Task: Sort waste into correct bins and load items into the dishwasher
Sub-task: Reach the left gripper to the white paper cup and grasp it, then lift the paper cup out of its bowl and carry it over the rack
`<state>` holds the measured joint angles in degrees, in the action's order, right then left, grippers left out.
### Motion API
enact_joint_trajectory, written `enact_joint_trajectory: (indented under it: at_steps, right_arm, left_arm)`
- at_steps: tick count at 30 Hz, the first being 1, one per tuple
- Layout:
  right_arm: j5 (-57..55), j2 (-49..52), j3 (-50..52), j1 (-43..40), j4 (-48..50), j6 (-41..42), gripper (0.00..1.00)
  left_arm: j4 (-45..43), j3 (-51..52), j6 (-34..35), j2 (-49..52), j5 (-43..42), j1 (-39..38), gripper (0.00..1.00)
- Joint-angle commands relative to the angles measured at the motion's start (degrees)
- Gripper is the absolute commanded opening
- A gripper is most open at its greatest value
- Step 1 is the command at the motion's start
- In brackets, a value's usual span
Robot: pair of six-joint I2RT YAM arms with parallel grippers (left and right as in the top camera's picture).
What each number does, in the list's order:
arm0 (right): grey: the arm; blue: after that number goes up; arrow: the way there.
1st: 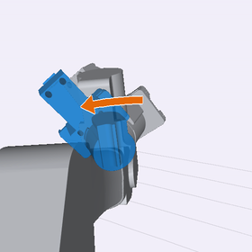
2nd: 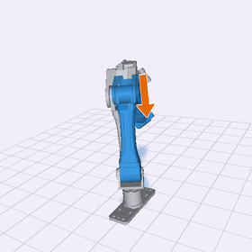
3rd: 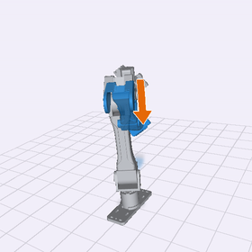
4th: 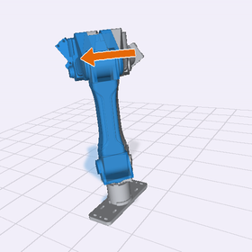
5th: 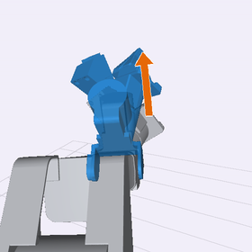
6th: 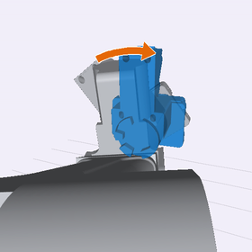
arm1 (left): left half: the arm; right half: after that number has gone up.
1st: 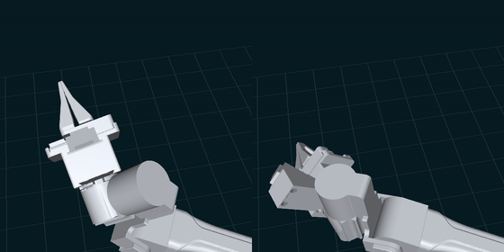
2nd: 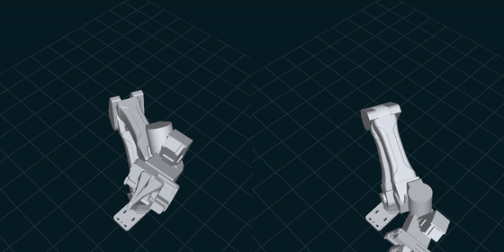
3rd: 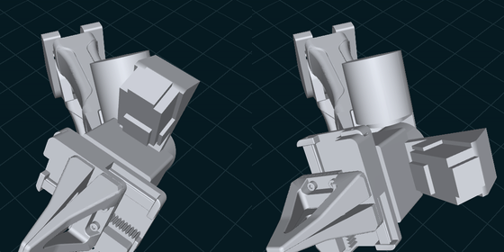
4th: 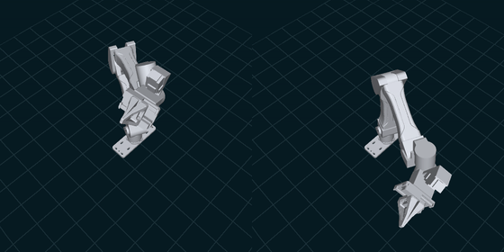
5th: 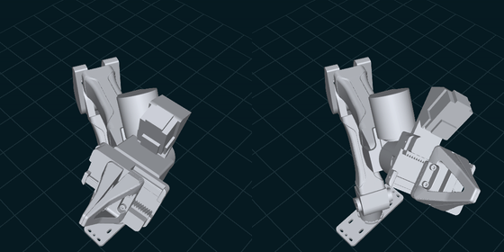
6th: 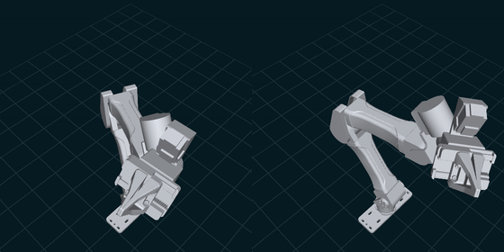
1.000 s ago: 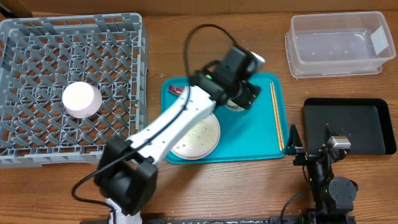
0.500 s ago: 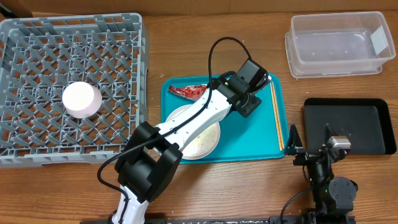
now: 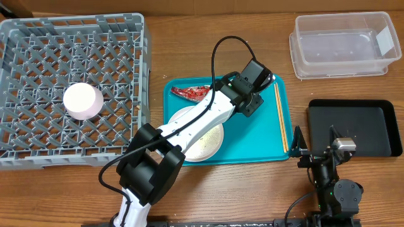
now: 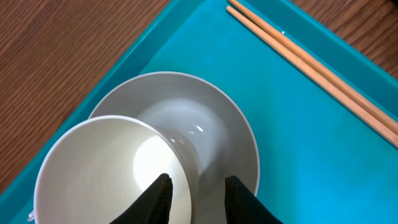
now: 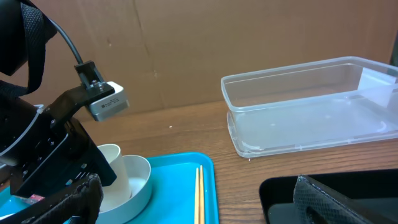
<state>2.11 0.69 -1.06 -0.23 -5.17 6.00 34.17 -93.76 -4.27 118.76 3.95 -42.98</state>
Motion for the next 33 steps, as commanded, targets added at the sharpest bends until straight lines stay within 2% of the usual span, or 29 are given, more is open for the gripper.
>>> enact_joint_trajectory:
  at_steps: [1,6,12,16,20,23,28,31,33]
  right_arm:
    - [-0.55,-0.52,0.59,0.17,0.35,0.17,1.00]
    - [-0.55,-0.52,0.59,0.17,0.33,0.17,1.00]
    - [-0.55,-0.52,0.59,0.17,0.35,0.17,1.00]
    - [-0.55,-0.52,0.59,0.17,0.35,0.17,1.00]
    - [-0.55,-0.52,0.59,0.17,0.35,0.17,1.00]
    - [-0.55,-0.52,0.59,0.17,0.33,0.17,1.00]
    - [-0.55,-0.52,0.59,0.17,0.35,0.17,0.99]
    - [-0.55,-0.52,0.59,0.17,0.35,0.17,1.00]
    - [-0.55,-0.52,0.59,0.17,0.33,0.17,0.99]
  left_arm:
    - [0.70,-0.04,-0.44,0.42,1.09,0.35,0.23]
    - [0.96,-0.09,-0.42,0.74,1.11,0.66,0.04]
    - [2.32,-3.74,1.07,-1.86,0.94,0.63,0.04]
    - [5.99,-10.38,6.62,-7.63,0.94,0.94,0.04]
    - [6.38,-12.28,10.95,-14.62,1.01,3.21,0.04]
    - [7.28,-12.28,15.04,-19.52,0.96,7.67,0.04]
    - [11.89,-12.28,23.06,-24.04,-0.48,21.24,0.04]
    - [13.66,-12.20,24.24,-23.58,-9.55,32.00,0.04]
    - [13.79,-12.09,24.22,-22.43,-20.94,39.47,0.04]
